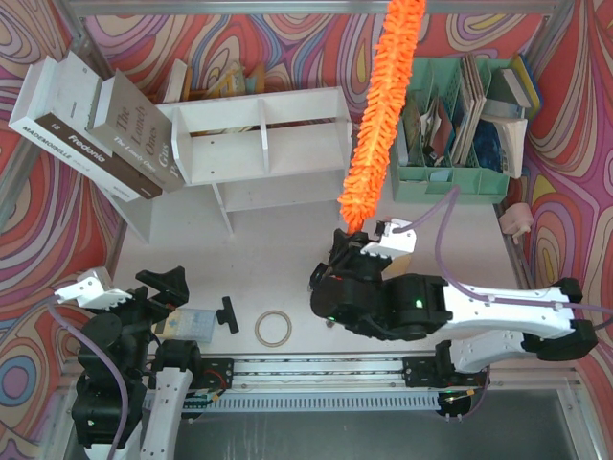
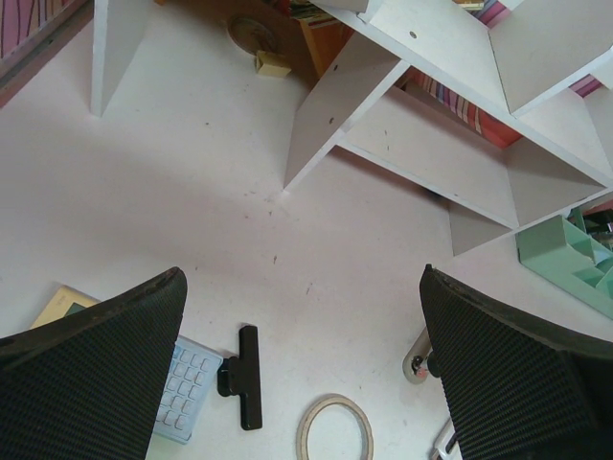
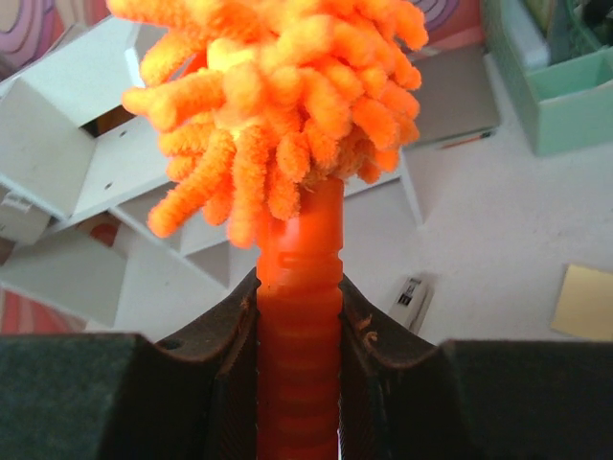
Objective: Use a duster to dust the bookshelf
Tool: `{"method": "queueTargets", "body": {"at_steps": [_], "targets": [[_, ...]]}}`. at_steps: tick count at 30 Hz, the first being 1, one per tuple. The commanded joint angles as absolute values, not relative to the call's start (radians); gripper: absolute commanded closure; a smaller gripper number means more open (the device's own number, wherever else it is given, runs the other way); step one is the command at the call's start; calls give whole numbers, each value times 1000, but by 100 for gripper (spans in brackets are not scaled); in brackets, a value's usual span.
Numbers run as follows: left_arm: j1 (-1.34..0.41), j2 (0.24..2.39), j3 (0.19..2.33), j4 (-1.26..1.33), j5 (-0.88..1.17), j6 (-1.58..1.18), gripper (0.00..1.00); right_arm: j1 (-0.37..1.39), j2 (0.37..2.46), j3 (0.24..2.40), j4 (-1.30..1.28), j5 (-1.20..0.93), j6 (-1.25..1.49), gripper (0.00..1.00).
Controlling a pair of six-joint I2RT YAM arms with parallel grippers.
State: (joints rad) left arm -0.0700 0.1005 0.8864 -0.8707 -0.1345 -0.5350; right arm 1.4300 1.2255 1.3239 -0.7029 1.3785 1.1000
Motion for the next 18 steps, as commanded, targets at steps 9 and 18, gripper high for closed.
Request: {"method": "queueTargets", "body": {"at_steps": [9,18], "targets": [[-60,103,877,-846,-119,-534,2,1282,1432,1541,-1419,1545,1732,100],[-59,104,876,-844,-120,-534,2,1350,1332,1497,-1333,1465,1753,100]]}}
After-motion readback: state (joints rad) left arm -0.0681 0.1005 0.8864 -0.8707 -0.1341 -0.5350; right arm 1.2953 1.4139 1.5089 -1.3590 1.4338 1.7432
